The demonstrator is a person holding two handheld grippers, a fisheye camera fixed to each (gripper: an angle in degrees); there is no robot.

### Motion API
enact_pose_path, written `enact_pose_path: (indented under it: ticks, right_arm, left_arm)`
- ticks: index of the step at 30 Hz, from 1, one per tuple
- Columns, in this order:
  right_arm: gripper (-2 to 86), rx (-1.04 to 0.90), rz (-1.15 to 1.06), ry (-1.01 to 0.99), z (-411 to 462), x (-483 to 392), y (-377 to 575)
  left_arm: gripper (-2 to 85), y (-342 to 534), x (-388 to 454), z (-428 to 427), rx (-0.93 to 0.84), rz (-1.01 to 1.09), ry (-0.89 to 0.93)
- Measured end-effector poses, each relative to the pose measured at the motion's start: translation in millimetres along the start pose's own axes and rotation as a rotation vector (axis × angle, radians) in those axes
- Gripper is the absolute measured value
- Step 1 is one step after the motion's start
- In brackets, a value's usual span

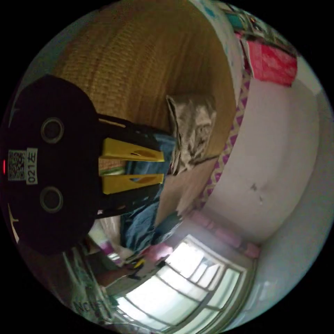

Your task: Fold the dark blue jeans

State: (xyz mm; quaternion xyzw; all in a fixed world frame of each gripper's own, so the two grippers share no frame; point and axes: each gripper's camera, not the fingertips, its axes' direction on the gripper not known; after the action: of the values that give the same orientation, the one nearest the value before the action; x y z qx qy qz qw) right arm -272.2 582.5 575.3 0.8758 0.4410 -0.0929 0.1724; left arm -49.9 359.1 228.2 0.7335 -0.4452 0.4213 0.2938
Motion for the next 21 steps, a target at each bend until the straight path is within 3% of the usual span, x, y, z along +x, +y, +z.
enact_pose_path:
  ticks: [4, 9, 16, 21]
  right_arm:
    - [11.3, -0.279, -0.434, 0.08, 129, -90, -10]
    - [11.1, -0.532, -0.764, 0.164, 241, -137, 4]
    - [8.5, -0.805, -0.907, 0.035, 316, -160, 41]
    - [-0.1, -0.745, -0.943, 0.05, 310, -172, 73]
  left_arm:
    - [10.9, -39, 57, 97, -0.213, 0.275, -0.04]
    - [12.6, -68, 80, 179, -0.401, 0.415, -0.03]
    - [11.8, -76, 108, 231, -0.576, 0.553, 0.035]
    - [7.0, -70, 118, 241, -0.615, 0.557, 0.014]
